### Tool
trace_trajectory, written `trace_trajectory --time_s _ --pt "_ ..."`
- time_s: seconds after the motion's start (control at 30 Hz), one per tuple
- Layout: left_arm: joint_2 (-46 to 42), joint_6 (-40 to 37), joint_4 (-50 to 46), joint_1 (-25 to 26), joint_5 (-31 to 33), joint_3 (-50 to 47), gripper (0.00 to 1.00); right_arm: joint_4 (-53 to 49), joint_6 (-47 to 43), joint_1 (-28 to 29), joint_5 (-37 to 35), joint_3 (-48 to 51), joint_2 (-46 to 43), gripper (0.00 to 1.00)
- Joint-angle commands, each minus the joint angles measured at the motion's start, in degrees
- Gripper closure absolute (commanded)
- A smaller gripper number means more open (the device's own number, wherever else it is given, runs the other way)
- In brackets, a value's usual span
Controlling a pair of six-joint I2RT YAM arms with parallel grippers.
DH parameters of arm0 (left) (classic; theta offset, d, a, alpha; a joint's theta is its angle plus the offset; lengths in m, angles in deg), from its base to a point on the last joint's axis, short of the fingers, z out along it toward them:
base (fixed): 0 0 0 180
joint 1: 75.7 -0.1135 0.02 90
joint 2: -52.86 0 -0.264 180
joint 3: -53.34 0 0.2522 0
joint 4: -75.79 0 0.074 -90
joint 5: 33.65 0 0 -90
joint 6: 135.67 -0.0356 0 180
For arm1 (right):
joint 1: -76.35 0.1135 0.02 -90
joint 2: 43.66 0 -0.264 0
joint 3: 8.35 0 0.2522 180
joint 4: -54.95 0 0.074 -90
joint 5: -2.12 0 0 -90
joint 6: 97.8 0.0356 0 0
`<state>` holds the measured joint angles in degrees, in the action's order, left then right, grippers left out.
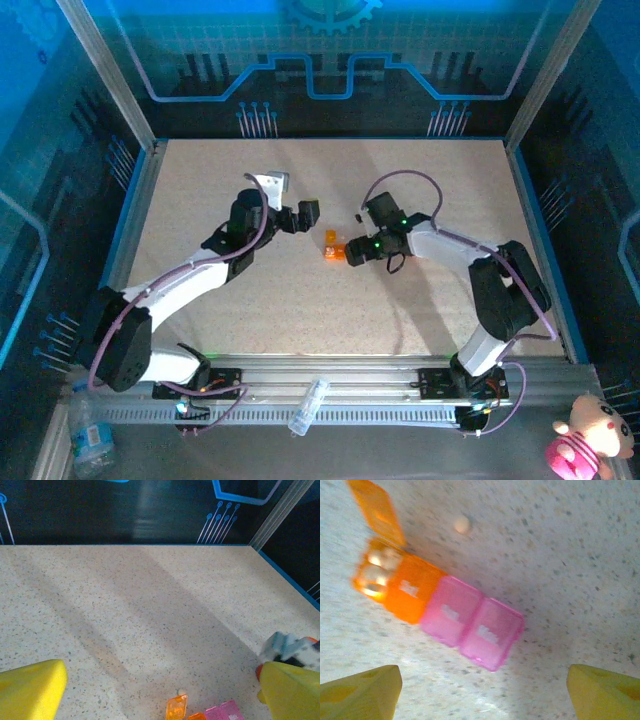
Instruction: Sort the pills into containers
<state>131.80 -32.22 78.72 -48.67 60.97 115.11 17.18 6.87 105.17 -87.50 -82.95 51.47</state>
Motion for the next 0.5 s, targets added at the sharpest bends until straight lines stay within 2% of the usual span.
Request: trace_trajectory --time_s 0.0,0.13,0.2,0.23,0.33,0.4,0.47 --pt "3.13 -0.38 -2.69 -0.75 -2.5 3.75 0.01 -0.92 5.15 -1.93 6.96 -3.48 -0.67 0.15" --pt "7.44 -1.38 -7.9 -0.99 -3.4 8.48 0.02 -2.94 8.27 -3.21 8.34 -7.12 3.31 0.21" --pt "9.87 -1.82 -10.97 -1.23 -3.95 11.15 0.08 -3.92 8.87 -3.55 7.68 -8.13 5.2 0.25" --pt "11.0 -1.95 -12.2 -1.32 -4.37 12.25 0.15 -4.14 9.02 -3.67 7.49 -8.39 5.88 0.27" --pt "14.76 -2.51 -16.51 -1.62 -5.61 16.07 0.45 -4.36 9.23 -4.2 7.56 -8.69 7.71 0.31" --pt "17.29 -2.73 -19.28 -1.63 -5.96 18.65 0.75 -4.46 9.08 -4.21 7.43 -8.77 8.53 0.32" --pt "19.46 -2.89 -21.74 -1.71 -6.13 20.88 1.0 -4.55 8.92 -4.22 6.96 -8.6 8.76 0.33"
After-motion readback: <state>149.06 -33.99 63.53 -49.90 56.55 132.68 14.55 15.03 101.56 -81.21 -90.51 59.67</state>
